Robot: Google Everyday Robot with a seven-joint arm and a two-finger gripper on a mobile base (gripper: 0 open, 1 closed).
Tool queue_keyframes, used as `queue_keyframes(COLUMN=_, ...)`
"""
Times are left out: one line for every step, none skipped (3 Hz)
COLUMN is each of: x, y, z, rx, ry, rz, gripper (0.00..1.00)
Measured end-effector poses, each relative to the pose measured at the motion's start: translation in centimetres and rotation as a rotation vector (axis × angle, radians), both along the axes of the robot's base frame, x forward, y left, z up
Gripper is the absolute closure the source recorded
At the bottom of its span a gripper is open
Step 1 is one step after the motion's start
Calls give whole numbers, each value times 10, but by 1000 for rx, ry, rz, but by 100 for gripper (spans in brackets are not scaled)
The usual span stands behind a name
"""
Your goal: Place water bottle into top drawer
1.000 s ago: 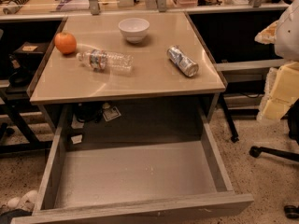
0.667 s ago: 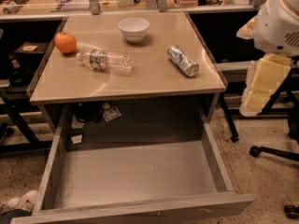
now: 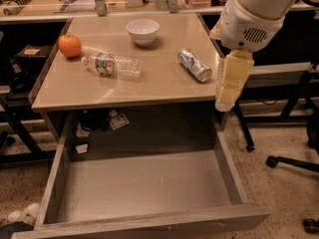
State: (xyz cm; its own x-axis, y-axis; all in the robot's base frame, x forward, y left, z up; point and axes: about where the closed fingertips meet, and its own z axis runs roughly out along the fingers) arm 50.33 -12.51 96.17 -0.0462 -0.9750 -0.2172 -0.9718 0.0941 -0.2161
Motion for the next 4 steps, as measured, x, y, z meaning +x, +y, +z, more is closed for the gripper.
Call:
queue_keyframes(x=3, y=6, z=-1, rx=11, ry=-6, rz=7, gripper=0)
queue_keyframes(x=20, y=37, z=6, rx=22, ry=-9, rz=29, gripper=0)
queue_keyframes(x=60, y=108, z=11, rx=55, ry=0, rz=103, gripper=0)
queue_keyframes(x=60, y=113, z=8, rx=67, ry=-4, rz=105, gripper=0)
